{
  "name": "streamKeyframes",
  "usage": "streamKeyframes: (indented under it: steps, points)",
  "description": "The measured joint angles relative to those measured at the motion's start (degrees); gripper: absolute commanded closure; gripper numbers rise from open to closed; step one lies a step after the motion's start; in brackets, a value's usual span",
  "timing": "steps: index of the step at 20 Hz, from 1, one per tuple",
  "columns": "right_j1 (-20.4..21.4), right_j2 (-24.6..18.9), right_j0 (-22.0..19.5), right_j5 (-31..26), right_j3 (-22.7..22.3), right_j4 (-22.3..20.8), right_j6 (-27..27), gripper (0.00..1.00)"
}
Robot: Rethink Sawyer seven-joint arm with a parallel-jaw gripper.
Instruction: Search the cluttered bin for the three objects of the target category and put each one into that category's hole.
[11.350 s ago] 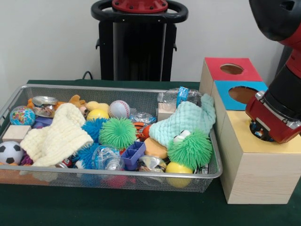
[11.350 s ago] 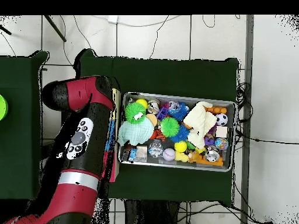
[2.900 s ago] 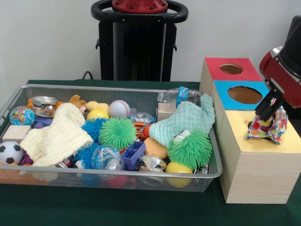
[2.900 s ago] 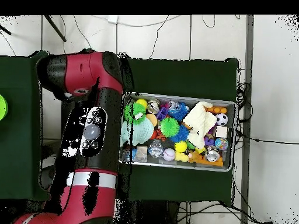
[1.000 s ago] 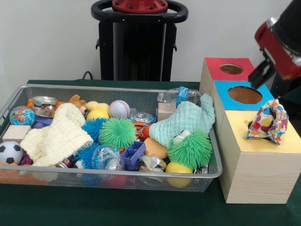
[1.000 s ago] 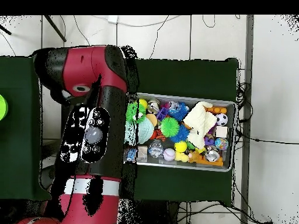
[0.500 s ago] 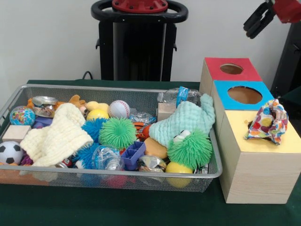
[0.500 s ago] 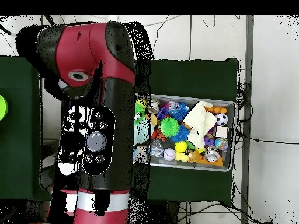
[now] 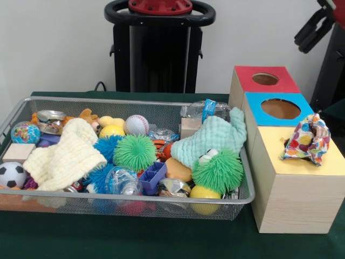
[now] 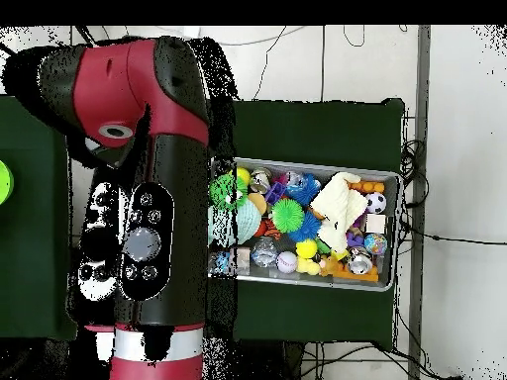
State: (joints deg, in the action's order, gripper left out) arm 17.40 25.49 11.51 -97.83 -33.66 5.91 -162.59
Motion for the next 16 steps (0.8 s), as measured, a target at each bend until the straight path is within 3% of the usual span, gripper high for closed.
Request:
streamKeyframes:
  steps: [5, 16]
  points:
    - [-1.45, -0.4, 0.99, 3.04, 0.0, 0.0, 0.0, 1.0]
    - [-2.62, -0.99, 1.53, 3.4, 0.0, 0.0, 0.0, 1.0]
